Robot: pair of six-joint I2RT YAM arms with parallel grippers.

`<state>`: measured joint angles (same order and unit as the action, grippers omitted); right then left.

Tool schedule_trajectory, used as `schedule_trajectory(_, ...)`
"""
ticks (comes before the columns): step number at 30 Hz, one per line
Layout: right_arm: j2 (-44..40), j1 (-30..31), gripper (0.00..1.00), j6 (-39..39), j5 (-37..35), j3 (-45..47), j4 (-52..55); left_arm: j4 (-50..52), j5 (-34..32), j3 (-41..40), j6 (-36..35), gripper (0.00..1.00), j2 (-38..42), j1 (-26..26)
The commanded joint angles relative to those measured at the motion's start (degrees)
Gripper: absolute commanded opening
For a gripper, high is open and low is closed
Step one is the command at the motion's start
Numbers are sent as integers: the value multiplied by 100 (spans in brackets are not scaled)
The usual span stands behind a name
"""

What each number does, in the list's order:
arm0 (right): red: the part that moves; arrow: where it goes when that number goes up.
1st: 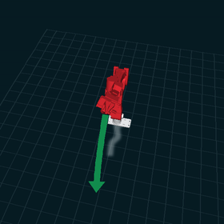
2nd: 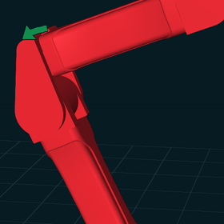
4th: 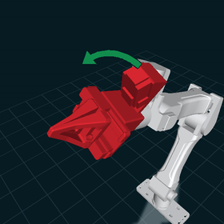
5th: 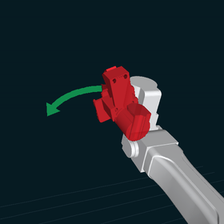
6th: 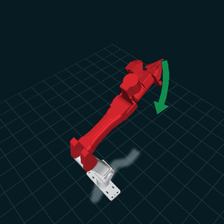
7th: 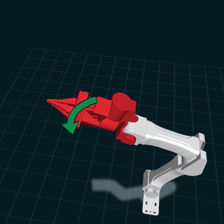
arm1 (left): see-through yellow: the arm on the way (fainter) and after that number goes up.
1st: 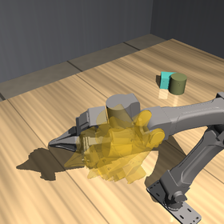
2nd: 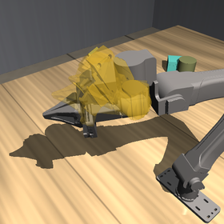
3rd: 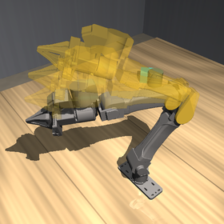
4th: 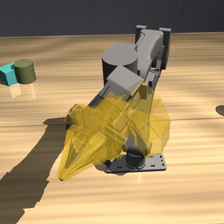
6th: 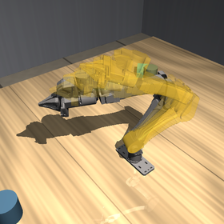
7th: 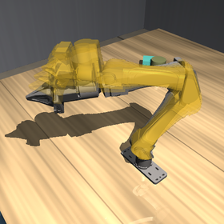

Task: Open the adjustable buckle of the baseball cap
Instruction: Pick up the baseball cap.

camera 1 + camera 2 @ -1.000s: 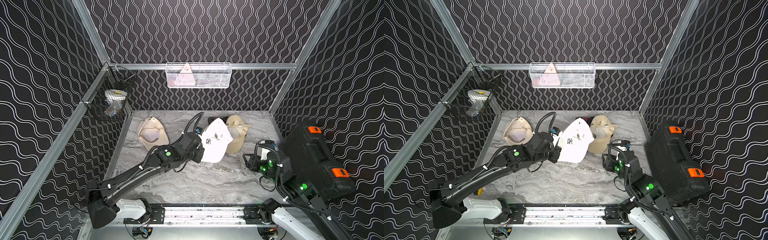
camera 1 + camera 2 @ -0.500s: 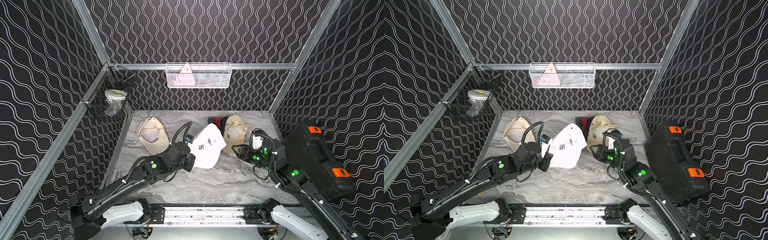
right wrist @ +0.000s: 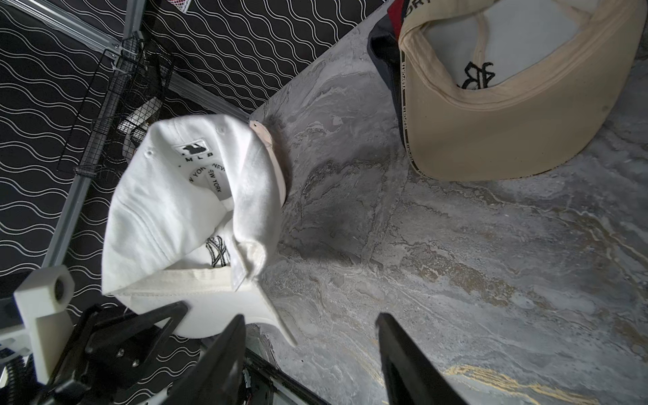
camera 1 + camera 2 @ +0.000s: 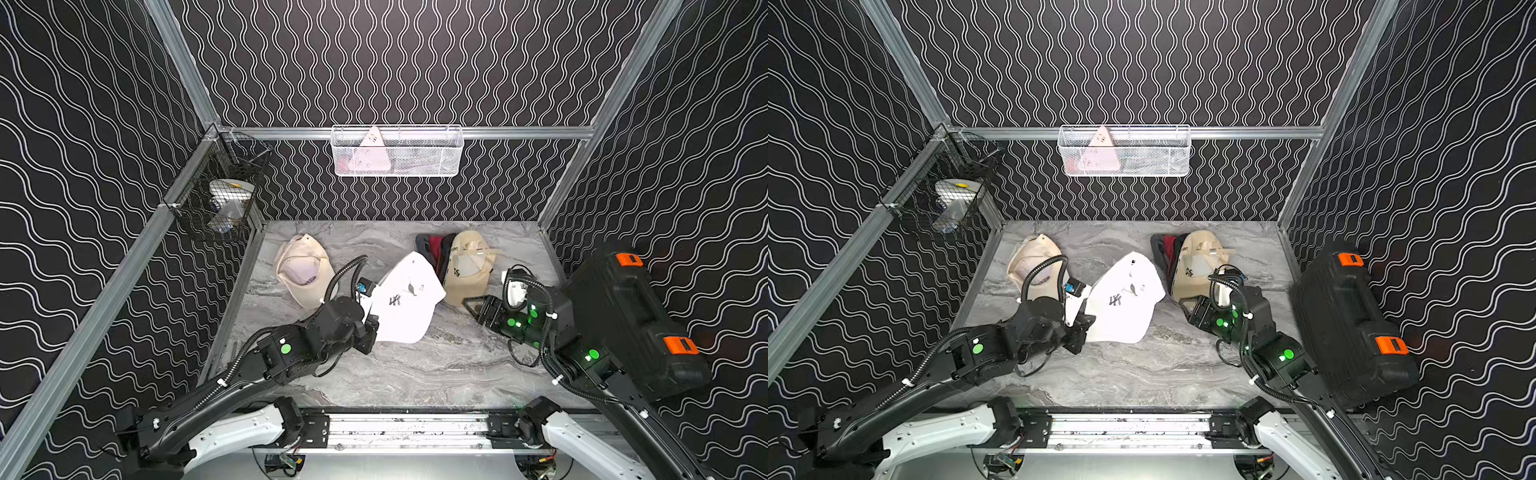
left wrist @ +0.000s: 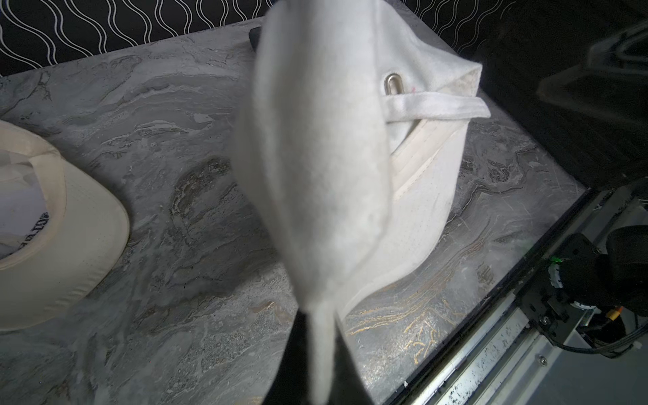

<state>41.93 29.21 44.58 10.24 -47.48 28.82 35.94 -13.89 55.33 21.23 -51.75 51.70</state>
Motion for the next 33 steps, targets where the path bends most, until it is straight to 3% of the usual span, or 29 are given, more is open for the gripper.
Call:
schedule_trajectory(1, 65, 6, 60, 217, 124, 52, -257, -20, -174, -55, 177, 0, 128, 22)
schedule_trajectory(12, 452, -53, 61, 307, 281, -188, -416, 35, -281, -216, 305, 0, 402, 62)
schedule_trajectory(17, 781, -188, 63, 645, 903, -152, -1007, -45, -233, -246, 316, 0, 441, 77)
schedule_trajectory(33, 1510, -451, 64, 1000, 1552, 28, -2125, -268, -60, -295, 281, 0, 263, 156)
